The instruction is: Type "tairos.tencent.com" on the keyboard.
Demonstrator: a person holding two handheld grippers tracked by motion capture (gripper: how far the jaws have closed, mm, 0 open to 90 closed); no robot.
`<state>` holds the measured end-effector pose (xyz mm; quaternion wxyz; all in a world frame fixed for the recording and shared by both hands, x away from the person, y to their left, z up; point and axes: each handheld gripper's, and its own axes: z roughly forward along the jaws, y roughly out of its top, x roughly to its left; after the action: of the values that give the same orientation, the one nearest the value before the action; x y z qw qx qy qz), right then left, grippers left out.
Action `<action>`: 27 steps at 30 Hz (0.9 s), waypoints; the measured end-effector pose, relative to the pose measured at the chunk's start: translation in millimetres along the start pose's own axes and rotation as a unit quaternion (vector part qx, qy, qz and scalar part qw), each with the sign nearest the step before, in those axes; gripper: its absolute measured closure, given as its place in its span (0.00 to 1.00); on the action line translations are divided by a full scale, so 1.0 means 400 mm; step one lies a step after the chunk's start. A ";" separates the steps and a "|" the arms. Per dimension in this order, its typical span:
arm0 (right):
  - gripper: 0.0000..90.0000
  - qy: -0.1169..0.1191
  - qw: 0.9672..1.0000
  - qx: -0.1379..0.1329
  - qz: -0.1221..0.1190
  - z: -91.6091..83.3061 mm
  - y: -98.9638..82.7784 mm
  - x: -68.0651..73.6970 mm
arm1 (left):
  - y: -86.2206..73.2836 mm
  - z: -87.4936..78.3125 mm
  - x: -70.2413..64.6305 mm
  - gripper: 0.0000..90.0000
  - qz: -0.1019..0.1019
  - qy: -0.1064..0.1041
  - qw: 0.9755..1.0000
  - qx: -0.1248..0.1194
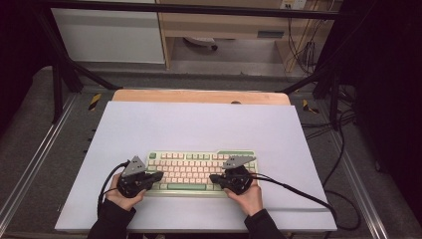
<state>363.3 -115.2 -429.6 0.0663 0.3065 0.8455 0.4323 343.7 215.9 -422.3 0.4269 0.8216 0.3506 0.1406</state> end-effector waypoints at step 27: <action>1.00 -0.008 1.000 -0.012 0.012 -0.047 -0.002 -0.022 | 0.027 0.049 -0.054 1.00 0.020 -0.017 1.000 0.008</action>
<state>362.8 -133.7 -420.1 0.0714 0.3191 0.8360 0.4407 343.6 185.0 -424.0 0.4232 0.8341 0.3282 0.1324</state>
